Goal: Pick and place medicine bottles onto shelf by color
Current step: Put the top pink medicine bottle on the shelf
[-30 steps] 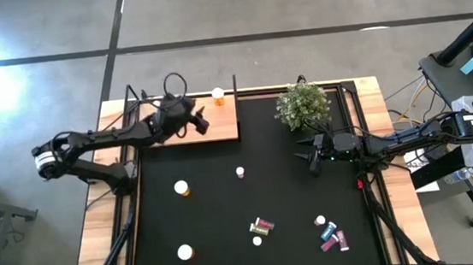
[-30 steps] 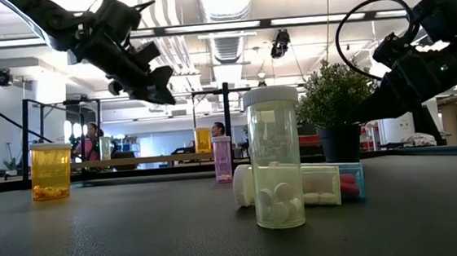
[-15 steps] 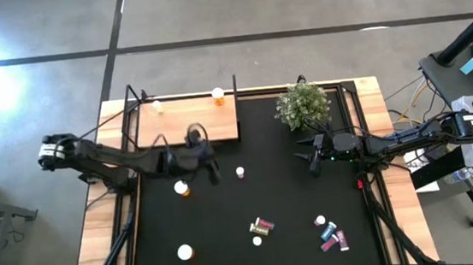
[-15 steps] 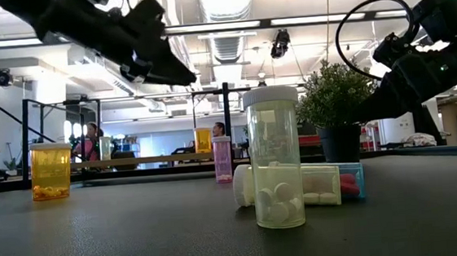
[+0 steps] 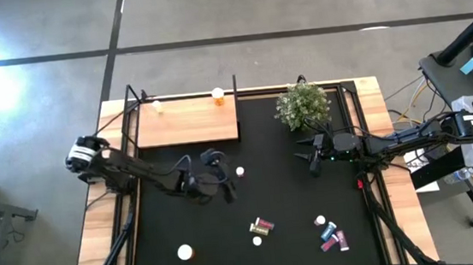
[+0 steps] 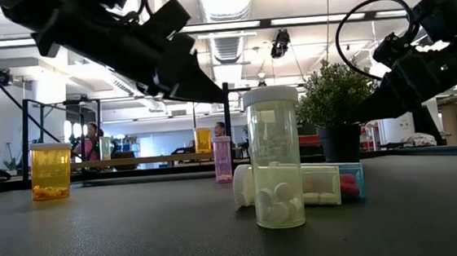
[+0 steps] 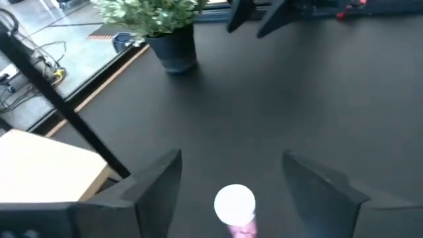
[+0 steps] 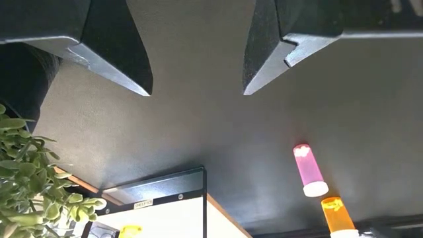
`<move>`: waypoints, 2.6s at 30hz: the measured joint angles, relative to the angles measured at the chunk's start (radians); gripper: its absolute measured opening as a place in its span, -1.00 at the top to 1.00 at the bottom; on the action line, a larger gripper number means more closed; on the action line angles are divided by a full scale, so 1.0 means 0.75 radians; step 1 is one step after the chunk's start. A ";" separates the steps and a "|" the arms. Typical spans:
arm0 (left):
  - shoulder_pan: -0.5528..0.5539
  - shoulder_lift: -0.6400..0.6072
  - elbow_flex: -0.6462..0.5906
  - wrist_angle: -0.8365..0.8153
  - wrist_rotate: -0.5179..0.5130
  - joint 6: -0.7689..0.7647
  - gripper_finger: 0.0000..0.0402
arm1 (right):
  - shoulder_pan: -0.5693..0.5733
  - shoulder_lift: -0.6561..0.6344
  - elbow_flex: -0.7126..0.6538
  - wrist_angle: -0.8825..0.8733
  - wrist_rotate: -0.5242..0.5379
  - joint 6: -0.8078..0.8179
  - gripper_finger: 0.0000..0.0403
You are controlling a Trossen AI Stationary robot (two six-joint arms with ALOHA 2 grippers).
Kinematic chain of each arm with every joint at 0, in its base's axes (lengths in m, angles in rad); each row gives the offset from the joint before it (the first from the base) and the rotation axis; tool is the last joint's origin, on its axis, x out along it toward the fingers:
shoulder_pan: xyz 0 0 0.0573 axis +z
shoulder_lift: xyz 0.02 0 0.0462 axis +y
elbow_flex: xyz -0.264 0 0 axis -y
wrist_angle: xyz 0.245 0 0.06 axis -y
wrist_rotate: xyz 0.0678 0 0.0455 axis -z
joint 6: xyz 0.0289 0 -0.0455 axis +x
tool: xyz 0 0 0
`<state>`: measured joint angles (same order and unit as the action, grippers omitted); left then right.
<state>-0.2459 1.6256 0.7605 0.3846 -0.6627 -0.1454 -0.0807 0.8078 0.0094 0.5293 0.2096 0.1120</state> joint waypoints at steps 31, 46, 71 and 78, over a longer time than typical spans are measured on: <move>0.043 0.189 0.004 0.000 -0.040 -0.218 -0.30 | 0.000 -0.001 0.000 0.001 0.000 0.000 -0.11; 0.047 0.194 0.004 0.006 0.010 -0.219 -0.06 | 0.000 0.000 0.000 0.000 0.000 0.000 -0.11; 0.047 0.194 0.007 0.036 0.114 -0.209 0.45 | 0.000 -0.001 0.000 0.000 0.000 0.000 -0.11; 0.047 0.194 0.007 0.074 0.114 -0.209 0.46 | 0.000 0.000 0.000 0.000 0.000 0.000 -0.11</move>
<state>-0.2104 1.7710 0.7654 0.4402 -0.5770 -0.3019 -0.0809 0.8076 0.0094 0.5293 0.2094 0.1123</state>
